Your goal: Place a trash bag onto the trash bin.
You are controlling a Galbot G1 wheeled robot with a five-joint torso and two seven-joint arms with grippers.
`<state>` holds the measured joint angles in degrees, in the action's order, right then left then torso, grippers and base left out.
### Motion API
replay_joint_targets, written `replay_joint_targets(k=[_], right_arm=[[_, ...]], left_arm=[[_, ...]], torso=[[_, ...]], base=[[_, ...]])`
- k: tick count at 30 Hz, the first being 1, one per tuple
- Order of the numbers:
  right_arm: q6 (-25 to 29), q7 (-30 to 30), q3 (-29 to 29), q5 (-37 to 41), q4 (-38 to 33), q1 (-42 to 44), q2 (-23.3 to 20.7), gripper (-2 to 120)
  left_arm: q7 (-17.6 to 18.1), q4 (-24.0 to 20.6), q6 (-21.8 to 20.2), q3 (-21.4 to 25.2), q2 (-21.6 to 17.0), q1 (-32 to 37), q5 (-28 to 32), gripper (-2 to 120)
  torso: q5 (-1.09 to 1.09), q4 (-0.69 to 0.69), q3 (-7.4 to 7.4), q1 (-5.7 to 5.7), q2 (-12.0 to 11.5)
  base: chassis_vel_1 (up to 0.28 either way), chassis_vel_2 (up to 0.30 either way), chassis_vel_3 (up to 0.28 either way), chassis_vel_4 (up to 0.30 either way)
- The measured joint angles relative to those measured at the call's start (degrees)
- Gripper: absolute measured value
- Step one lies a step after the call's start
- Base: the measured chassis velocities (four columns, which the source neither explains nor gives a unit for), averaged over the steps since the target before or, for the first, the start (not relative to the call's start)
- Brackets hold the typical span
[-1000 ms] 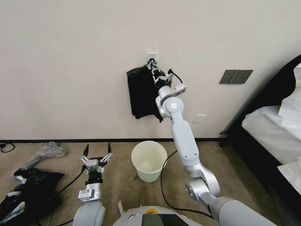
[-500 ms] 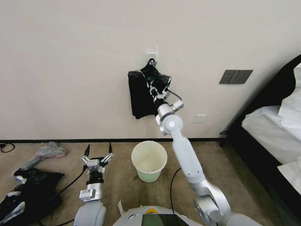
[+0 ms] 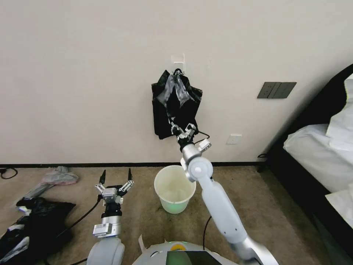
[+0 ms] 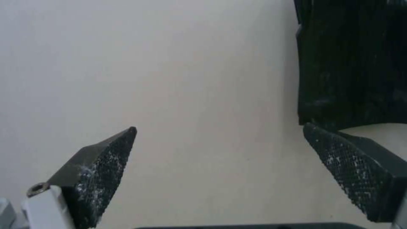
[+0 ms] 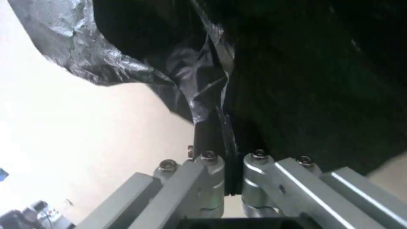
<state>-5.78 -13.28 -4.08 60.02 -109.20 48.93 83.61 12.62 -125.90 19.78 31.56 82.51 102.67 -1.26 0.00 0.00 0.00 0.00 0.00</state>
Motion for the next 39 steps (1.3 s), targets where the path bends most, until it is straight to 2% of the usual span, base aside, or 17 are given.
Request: replay_joint_targets(k=[11,23,39], right_arm=[[0.11,1.67,1.38,-6.21,-3.97,8.67,-3.39,0],[1.06,3.37,3.60,-13.55,-10.47,17.16,-10.01,0],[4.19,5.71,5.14,-20.65,-12.37,24.64,-13.19,0]], left_arm=[[-0.01,0.35,0.04,-1.29,0.38,-0.12,-0.79,100],[-0.06,0.67,0.00,-2.72,-0.01,-0.49,-1.34,100],[-0.12,0.57,-0.29,-3.47,-0.76,-0.82,-1.71,100]], torso=[[-0.01,0.00,0.00,0.00,0.00],[0.00,0.00,0.01,0.00,0.00],[0.00,0.00,0.00,0.00,0.00]], base=[[0.000,0.000,0.000,0.000],[0.000,0.000,0.000,0.000],[0.000,0.000,0.000,0.000]])
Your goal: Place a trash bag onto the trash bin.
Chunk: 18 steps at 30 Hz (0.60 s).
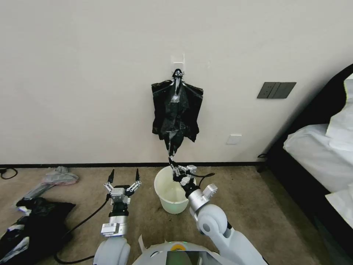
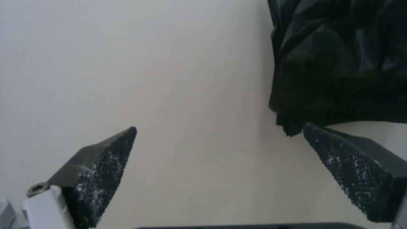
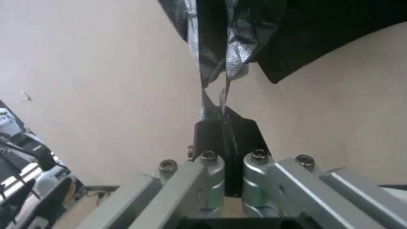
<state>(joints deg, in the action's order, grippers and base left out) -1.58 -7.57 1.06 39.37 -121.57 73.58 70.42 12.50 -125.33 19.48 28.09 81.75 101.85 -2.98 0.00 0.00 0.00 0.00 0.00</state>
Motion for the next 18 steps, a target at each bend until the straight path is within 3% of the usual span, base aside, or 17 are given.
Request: replay_joint_targets(k=[12,16,18], right_arm=[[0.52,0.00,-0.96,-2.37,-0.09,-0.85,0.54,0],[0.29,-1.03,-2.38,-2.24,0.15,-3.64,1.83,0],[0.14,-1.41,-3.50,-2.72,0.82,-5.19,2.71,0]], left_arm=[[-0.04,-1.74,-0.25,-0.75,-1.35,0.31,-0.52,100],[-0.28,-4.81,-2.69,-1.87,-3.92,-0.76,-0.44,100],[-1.06,-7.90,-5.95,-2.20,-6.85,-2.75,1.60,100]], torso=[[0.00,0.00,0.00,0.00,0.00],[0.01,0.01,0.00,0.00,0.00],[0.01,0.01,0.00,0.00,0.00]], base=[[0.000,0.000,0.000,0.000],[0.000,0.000,0.000,0.000],[0.000,0.000,0.000,0.000]])
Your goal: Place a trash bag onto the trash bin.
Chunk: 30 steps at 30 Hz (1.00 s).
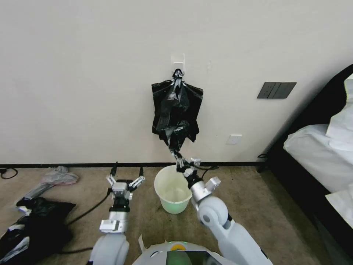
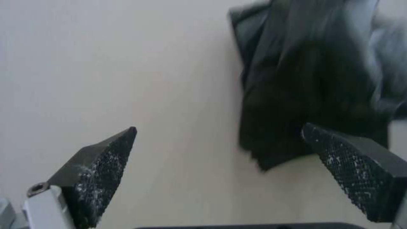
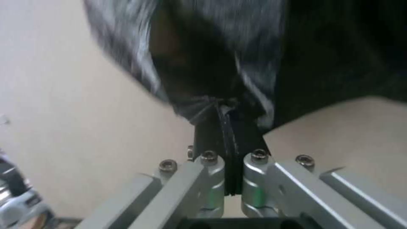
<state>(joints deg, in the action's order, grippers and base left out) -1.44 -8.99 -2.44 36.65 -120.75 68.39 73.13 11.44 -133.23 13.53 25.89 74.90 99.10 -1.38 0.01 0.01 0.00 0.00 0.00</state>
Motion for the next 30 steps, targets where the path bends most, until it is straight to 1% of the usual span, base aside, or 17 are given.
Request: replay_joint_targets(k=[2,3,7,8,10,11,14,15,18,19,21,22,23,24,27,28,30], right_arm=[[-0.02,-0.16,-0.71,-1.03,0.78,-0.94,0.48,0],[-0.02,-0.16,-0.71,-1.03,0.78,-0.94,0.48,0],[0.43,-0.05,-1.39,-5.73,2.45,-1.68,0.82,0],[0.43,-0.05,-1.39,-5.73,2.45,-1.68,0.82,0],[0.88,0.13,-1.40,-7.87,3.14,-1.67,1.16,0],[0.88,0.13,-1.40,-7.87,3.14,-1.67,1.16,0],[1.16,0.24,-1.20,-9.95,3.39,-1.24,2.27,0],[1.16,0.24,-1.20,-9.95,3.39,-1.24,2.27,0],[1.25,0.28,-1.09,-11.46,3.54,-0.73,3.27,0],[1.27,0.29,-1.09,-11.78,3.55,-0.59,3.54,0],[1.29,0.29,-1.11,-11.85,3.55,-0.55,3.59,0],[1.29,0.30,-1.23,-11.88,3.57,-0.51,3.67,0],[1.32,0.30,-1.42,-11.88,3.59,-0.52,3.68,0],[1.32,0.30,-1.42,-11.88,3.59,-0.52,3.68,0],[1.38,0.32,-1.83,-11.71,3.86,-0.80,3.57,0],[1.38,0.32,-1.83,-11.71,3.86,-0.80,3.57,0],[1.38,0.32,-1.84,-11.67,3.94,-0.84,3.65,0]], left_arm=[[-0.77,-2.95,-4.25,0.14,-4.89,-2.74,3.77,100],[-0.77,-2.95,-4.25,0.14,-4.89,-2.74,3.77,100],[-2.08,-7.09,-11.02,1.46,-21.32,-8.90,13.41,100],[-2.08,-7.09,-11.02,1.46,-21.32,-8.90,13.41,100],[-2.44,-7.67,-13.33,1.09,-29.06,-13.37,17.61,100],[-2.44,-7.67,-13.33,1.09,-29.06,-13.37,17.61,100],[-2.71,-7.27,-15.64,-2.49,-38.77,-23.27,22.04,100],[-2.71,-7.27,-15.64,-2.49,-38.77,-23.27,22.04,100],[-2.78,-5.81,-17.47,-10.91,-45.32,-35.43,25.40,100],[-2.68,-5.07,-18.39,-16.81,-47.20,-42.59,26.68,100],[-2.63,-4.68,-18.81,-19.57,-47.83,-46.01,27.20,100],[-2.51,-3.73,-19.70,-25.52,-48.78,-53.42,28.05,100],[-2.29,-2.67,-20.59,-30.86,-48.97,-59.62,28.51,100],[-2.29,-2.67,-20.59,-30.86,-48.97,-59.62,28.51,100],[-0.92,0.88,-23.87,-45.21,-46.93,-75.15,29.59,100],[-0.92,0.88,-23.87,-45.21,-46.93,-75.15,29.59,100],[-0.22,2.78,-26.63,-51.29,-45.01,-81.99,29.91,100]], torso=[[0.01,-0.01,0.00,0.00,0.00],[0.01,-0.01,0.00,0.00,0.00],[0.01,-0.02,0.00,0.00,0.00],[0.01,-0.02,0.00,0.00,0.00],[0.00,-0.01,0.00,-0.01,0.00],[0.00,-0.01,0.00,-0.01,0.00],[0.00,-0.02,0.00,-0.01,0.00],[0.00,-0.02,0.00,-0.01,0.00],[0.01,0.00,0.00,-0.01,0.00],[0.01,0.00,0.00,-0.01,0.00],[0.01,0.00,-0.01,-0.01,0.00],[0.00,-0.03,0.00,-0.01,0.00],[-0.01,-0.01,0.00,-0.01,0.00],[-0.01,-0.01,0.00,-0.01,0.00],[0.00,-0.02,-0.01,-0.01,0.00],[0.00,-0.02,-0.01,-0.01,0.00],[-0.01,-0.03,-0.01,-0.01,0.00]], base=[[0.000,0.000,0.000,0.000],[0.000,0.000,0.000,0.000],[0.000,0.000,0.000,0.000],[0.000,0.000,0.000,0.000],[0.000,0.000,0.000,0.000],[0.000,0.000,0.000,0.000],[0.000,0.000,0.000,0.000],[0.000,0.000,0.000,0.000],[0.000,0.000,0.000,0.000],[0.000,0.000,0.000,0.000],[0.000,0.000,0.000,0.000],[0.000,0.000,0.000,0.000],[0.000,0.000,0.000,0.000],[0.000,0.000,0.000,0.000],[0.000,0.000,0.000,0.000],[0.000,0.000,0.000,0.000],[0.000,0.000,0.000,0.000]])
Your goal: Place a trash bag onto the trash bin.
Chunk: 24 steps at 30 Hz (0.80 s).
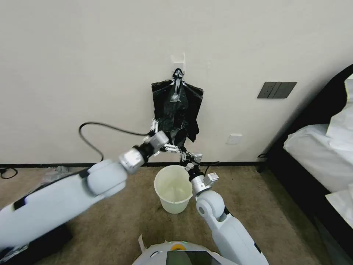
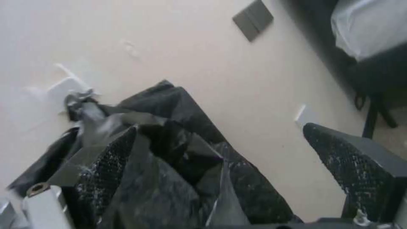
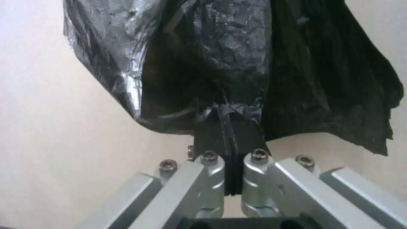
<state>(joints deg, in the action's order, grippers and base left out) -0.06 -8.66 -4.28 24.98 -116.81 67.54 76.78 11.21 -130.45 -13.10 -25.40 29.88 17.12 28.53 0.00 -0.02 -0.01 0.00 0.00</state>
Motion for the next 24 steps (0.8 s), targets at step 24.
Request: replay_joint_targets(k=[24], right_arm=[[0.45,0.05,-0.05,0.42,-0.31,0.22,0.90,0]], left_arm=[[5.28,4.09,-24.08,-14.24,6.20,-20.40,7.02,68]], torso=[[0.00,0.02,0.01,0.00,0.00]], base=[[0.000,0.000,0.000,0.000]])
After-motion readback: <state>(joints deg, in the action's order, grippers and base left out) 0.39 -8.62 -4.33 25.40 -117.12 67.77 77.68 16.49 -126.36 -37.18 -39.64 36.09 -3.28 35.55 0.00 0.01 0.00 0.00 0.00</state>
